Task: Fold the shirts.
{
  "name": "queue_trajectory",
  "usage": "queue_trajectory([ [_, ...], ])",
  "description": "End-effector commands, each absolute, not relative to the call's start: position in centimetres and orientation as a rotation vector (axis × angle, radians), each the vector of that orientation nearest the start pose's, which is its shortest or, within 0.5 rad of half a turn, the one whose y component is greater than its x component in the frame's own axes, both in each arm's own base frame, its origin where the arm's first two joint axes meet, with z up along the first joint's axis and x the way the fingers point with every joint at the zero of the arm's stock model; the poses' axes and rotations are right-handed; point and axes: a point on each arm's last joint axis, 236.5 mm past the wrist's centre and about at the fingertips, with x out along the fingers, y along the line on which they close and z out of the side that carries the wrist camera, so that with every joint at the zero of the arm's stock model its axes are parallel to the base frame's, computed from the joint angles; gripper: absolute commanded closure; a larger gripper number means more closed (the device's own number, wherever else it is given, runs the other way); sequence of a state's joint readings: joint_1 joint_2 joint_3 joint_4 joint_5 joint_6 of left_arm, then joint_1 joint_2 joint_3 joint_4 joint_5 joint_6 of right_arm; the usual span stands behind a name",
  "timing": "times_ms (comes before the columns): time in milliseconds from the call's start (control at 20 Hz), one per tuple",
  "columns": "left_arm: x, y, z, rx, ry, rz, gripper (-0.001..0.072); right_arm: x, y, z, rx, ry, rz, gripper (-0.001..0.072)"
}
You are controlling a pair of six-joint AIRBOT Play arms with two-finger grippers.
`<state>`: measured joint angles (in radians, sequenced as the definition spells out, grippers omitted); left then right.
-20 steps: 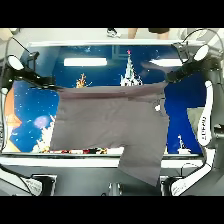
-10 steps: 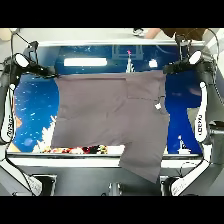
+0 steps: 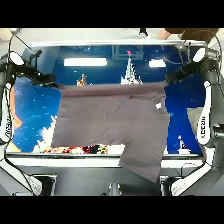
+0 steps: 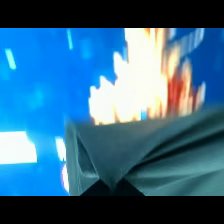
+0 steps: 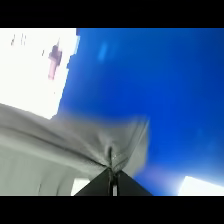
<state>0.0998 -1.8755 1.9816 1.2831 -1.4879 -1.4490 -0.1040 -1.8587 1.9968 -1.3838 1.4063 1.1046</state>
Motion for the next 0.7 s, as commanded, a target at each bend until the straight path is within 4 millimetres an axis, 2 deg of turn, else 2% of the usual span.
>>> queue_trajectory([
  [0, 43.6, -1.8, 0.0, -0.182, 1.638, -0.270, 0.0680, 43.2, -0.7, 1.0, -0.203, 1.582, 0.493, 0.0689],
  [100, 41.5, -2.0, -2.5, -0.217, 1.736, -0.249, 0.0680, 41.1, -0.1, -0.9, -0.163, 1.668, 0.533, 0.0689],
  [250, 40.2, -2.6, -5.6, -0.234, 1.780, -0.242, 0.0680, 41.0, 1.2, -3.1, -0.078, 1.671, 0.529, 0.0689],
  [450, 40.4, -2.6, -5.9, -0.233, 1.771, -0.237, 0.0680, 40.7, 0.7, -3.8, -0.074, 1.692, 0.494, 0.0688],
  [650, 40.1, -2.3, -6.8, -0.225, 1.788, -0.223, 0.0680, 40.2, 0.2, -5.4, -0.058, 1.723, 0.439, 0.0688],
])
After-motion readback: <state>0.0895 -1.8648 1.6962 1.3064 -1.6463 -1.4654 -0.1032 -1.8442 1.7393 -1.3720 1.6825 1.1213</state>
